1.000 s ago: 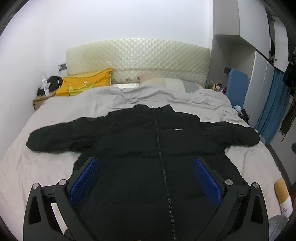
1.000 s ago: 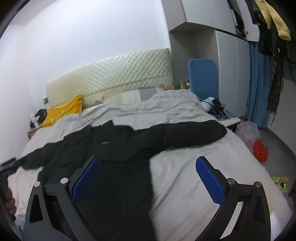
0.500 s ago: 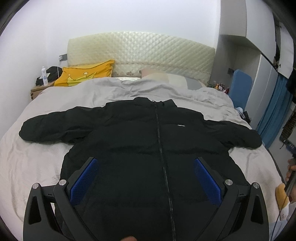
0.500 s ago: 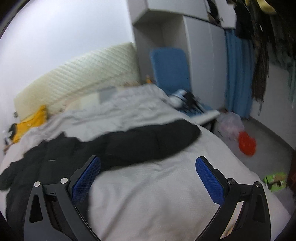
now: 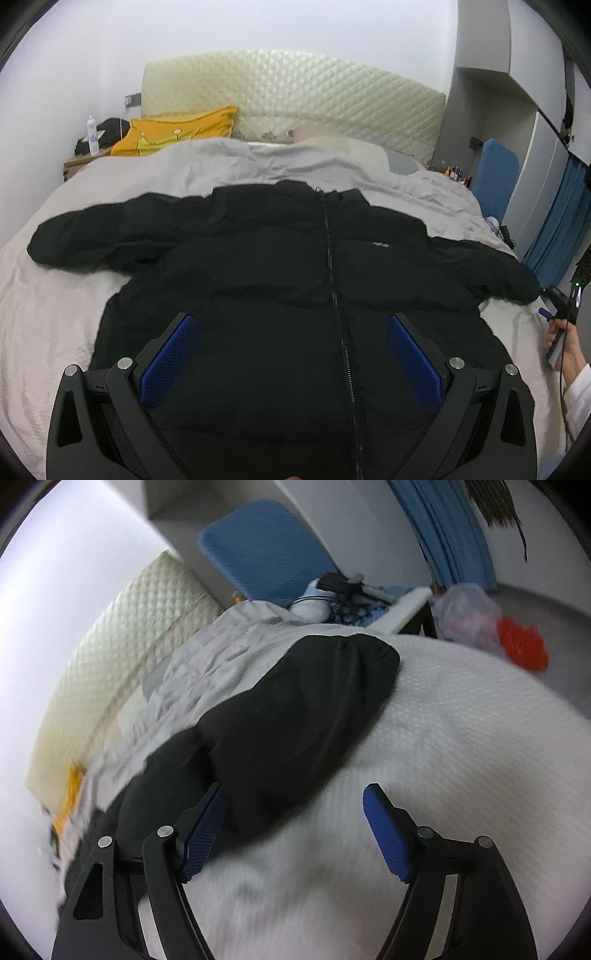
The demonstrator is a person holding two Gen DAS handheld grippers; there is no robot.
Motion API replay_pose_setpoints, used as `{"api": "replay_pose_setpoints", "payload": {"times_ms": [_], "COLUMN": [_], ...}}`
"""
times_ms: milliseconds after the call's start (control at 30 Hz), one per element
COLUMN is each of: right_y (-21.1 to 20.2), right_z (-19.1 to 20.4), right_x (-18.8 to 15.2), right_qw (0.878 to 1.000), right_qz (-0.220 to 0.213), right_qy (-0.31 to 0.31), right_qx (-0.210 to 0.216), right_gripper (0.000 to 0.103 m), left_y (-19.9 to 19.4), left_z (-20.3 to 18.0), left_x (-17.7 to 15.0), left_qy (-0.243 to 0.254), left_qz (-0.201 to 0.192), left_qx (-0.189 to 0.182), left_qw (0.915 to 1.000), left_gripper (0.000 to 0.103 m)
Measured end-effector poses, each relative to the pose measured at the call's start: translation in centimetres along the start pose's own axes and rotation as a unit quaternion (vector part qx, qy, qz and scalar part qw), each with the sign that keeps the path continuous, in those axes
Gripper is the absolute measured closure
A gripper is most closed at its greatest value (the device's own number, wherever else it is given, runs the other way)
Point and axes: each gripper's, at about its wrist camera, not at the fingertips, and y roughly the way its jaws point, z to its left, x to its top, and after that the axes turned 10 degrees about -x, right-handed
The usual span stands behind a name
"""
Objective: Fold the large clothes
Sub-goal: 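Grasp the jacket sleeve cuff with the right gripper and lift it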
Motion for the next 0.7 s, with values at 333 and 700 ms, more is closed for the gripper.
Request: {"api": "replay_pose_setpoints", "payload": {"times_ms": [333,700], "right_y": [7.2,7.4], "right_z": [-0.9,0.8], "right_x": [4.9,6.4], "right_qw": [0.996,0.997], "right_qz": [-0.031,-0.062], "right_qy": [0.070,0.043], "right_qx": [0.034,0.031], "right_gripper": [0.044,0.095], "left_y": [5.8,8.1], "left_z": [1.5,2.0], "left_x": [-0.9,-1.6], "left_qy": [-0.015,-0.010], "left_qz": [0.040,0.063], "left_qx": [0.016,0.032], "left_qw": [0.9990,0.9975], "left_gripper": [0.000,0.000]}}
